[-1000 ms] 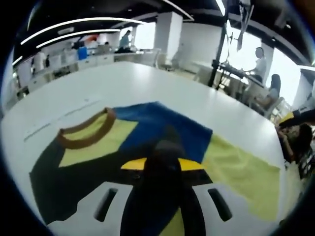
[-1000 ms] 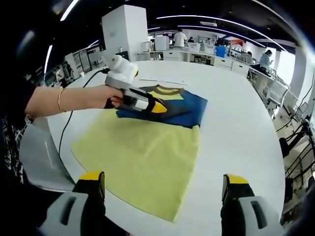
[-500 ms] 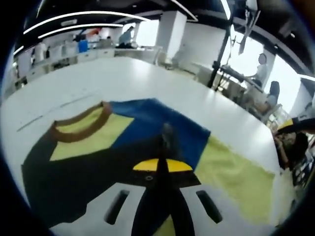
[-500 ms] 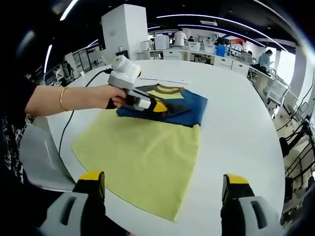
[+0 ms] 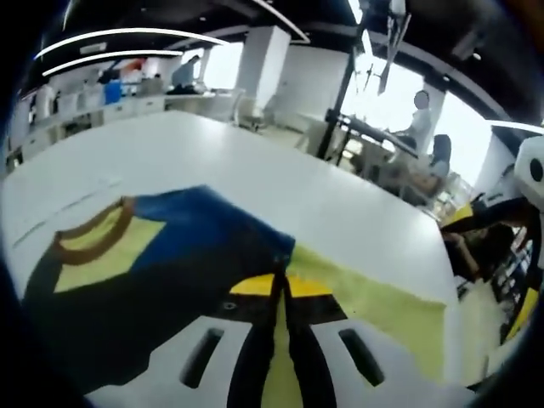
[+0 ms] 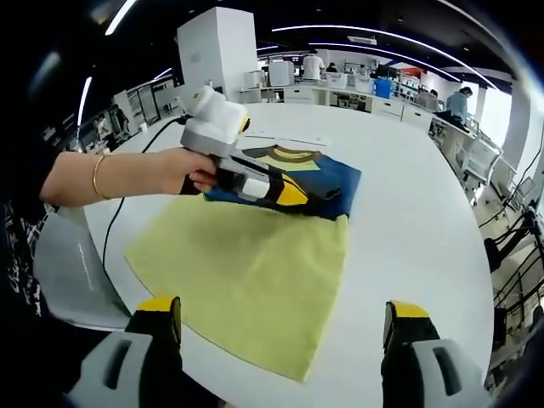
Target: Fold the garment on the visible template until the final outline fits inside the template.
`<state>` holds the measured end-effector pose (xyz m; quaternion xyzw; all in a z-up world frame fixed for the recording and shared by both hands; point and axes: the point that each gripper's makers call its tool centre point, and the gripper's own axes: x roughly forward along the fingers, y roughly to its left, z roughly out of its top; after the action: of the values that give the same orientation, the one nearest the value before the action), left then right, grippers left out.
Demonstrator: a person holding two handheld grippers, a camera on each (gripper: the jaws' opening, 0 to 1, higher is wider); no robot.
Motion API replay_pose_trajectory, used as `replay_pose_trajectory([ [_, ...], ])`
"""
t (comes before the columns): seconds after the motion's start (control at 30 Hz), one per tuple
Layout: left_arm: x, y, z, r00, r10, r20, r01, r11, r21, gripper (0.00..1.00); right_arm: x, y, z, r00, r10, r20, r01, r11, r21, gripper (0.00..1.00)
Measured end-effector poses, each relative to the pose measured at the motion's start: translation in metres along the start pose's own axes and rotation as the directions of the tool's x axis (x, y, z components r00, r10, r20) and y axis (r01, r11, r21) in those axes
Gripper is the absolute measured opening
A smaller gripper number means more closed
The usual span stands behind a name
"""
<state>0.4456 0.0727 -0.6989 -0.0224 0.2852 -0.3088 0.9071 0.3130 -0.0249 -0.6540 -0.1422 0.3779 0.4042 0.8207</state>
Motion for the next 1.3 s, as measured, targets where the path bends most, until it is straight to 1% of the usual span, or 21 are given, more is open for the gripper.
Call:
replay_pose_trajectory([
  [0.03, 0.001, -0.002, -0.003, 1.0, -0.007, -0.012, 0.007, 1.0, 0.009, 0.02, 0.0, 0.0, -0.001, 1.0, -0.001, -0.001, 0.001, 1.0, 0.002, 0.99],
  [0.07, 0.004, -0.005, -0.007, 1.0, -0.022, -0.021, 0.022, 1.0, 0.002, 0.04, -0.001, -0.001, -0.001, 1.0, -0.004, -0.002, 0.004, 1.0, 0.003, 0.99],
  [0.1, 0.006, -0.011, -0.011, 0.998, -0.055, -0.032, 0.055, 0.998, -0.015, 0.06, -0.001, -0.002, -0.002, 1.0, -0.005, -0.002, 0.005, 1.0, 0.005, 0.99],
  [0.13, 0.006, -0.014, -0.012, 0.998, -0.064, -0.028, 0.064, 0.998, -0.011, 0.1, -0.001, -0.002, -0.002, 1.0, -0.005, -0.002, 0.005, 1.0, 0.006, 0.99],
  [0.23, 0.004, -0.017, -0.013, 0.998, -0.061, -0.032, 0.063, 0.997, 0.04, 0.2, -0.002, -0.003, -0.002, 1.0, -0.008, 0.001, 0.008, 1.0, 0.01, 0.99],
  [0.3, 0.002, -0.017, -0.011, 0.998, -0.059, -0.024, 0.06, 0.997, 0.055, 0.26, -0.002, -0.003, -0.002, 1.0, -0.008, 0.001, 0.008, 1.0, 0.012, 0.99],
  [0.37, -0.002, -0.015, -0.007, 0.999, -0.047, -0.012, 0.048, 0.996, 0.076, 0.36, -0.002, -0.003, -0.002, 1.0, -0.007, 0.003, 0.007, 1.0, 0.014, 0.99],
  [0.4, -0.004, -0.013, -0.005, 0.999, -0.04, -0.004, 0.04, 0.995, 0.086, 0.43, -0.001, -0.003, -0.001, 1.0, -0.005, 0.004, 0.005, 1.0, 0.014, 0.99],
  [0.43, -0.006, -0.012, -0.003, 0.999, -0.033, -0.001, 0.033, 0.995, 0.09, 0.48, -0.001, -0.003, -0.001, 1.0, -0.005, 0.004, 0.005, 1.0, 0.014, 0.99],
  [0.6, -0.025, 0.001, 0.008, 0.999, 0.021, 0.03, -0.024, 0.992, 0.122, 0.72, 0.0, -0.004, 0.003, 1.0, 0.001, 0.018, -0.001, 1.0, 0.016, 0.99],
  [0.7, -0.033, 0.006, 0.013, 0.998, 0.038, 0.046, -0.044, 0.992, 0.121, 0.84, 0.001, -0.003, 0.005, 1.0, 0.01, 0.028, -0.011, 1.0, 0.023, 0.99],
  [0.8, -0.043, 0.014, 0.019, 0.995, 0.067, 0.067, -0.075, 0.991, 0.113, 0.92, 0.003, -0.001, 0.008, 0.999, 0.021, 0.033, -0.022, 1.0, 0.02, 0.99],
  [0.9, -0.054, 0.019, 0.023, 0.993, 0.089, 0.077, -0.097, 0.99, 0.105, 0.99, 0.004, 0.0, 0.009, 0.999, 0.032, 0.037, -0.033, 0.999, 0.019, 0.99],
  [1.07, -0.076, 0.026, 0.023, 0.99, 0.114, 0.077, -0.123, 0.984, 0.126, 0.99, 0.006, -0.001, 0.01, 0.999, 0.039, 0.034, -0.04, 0.999, 0.01, 0.99],
  [1.17, -0.09, 0.03, 0.019, 0.989, 0.132, 0.069, -0.14, 0.982, 0.13, 0.99, 0.007, -0.002, 0.01, 0.999, 0.04, 0.032, -0.04, 0.999, 0.003, 0.99],
  [1.3, -0.113, 0.034, 0.013, 0.986, 0.155, 0.063, -0.163, 0.976, 0.142, 0.99, 0.009, -0.002, 0.012, 0.999, 0.041, 0.035, -0.041, 0.999, 0.002, 0.99],
])
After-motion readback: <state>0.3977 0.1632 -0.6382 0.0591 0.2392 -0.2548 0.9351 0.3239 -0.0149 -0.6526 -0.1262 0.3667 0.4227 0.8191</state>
